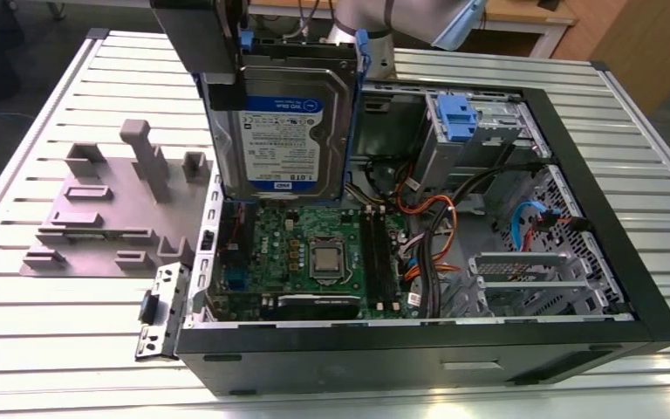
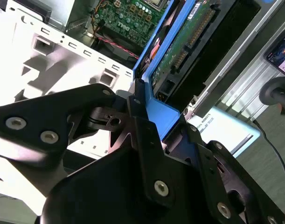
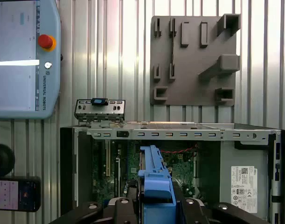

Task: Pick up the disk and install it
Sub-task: 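Pick up the disk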

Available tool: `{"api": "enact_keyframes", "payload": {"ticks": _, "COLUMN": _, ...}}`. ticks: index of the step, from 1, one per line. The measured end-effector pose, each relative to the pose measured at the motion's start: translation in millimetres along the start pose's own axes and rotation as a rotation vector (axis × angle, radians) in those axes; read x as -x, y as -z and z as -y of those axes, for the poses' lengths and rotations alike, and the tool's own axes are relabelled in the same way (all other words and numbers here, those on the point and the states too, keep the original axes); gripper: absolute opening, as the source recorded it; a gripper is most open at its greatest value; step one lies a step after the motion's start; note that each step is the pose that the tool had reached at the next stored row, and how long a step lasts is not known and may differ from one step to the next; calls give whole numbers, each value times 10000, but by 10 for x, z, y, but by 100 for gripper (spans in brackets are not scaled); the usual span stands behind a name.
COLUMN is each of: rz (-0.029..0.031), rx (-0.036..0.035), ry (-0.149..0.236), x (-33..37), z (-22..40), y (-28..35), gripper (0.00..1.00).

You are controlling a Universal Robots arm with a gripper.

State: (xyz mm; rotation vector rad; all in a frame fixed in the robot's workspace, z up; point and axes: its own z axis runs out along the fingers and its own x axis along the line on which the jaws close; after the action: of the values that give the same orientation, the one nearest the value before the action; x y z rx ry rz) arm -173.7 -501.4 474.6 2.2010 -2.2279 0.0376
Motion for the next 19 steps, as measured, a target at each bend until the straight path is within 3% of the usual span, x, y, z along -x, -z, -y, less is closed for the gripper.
{"api": "enact_keyframes", "payload": {"ticks": 19, "rz": 0, "rx": 0, "ry": -1, "x": 29, "z": 23, "y": -3, "gripper": 36}}
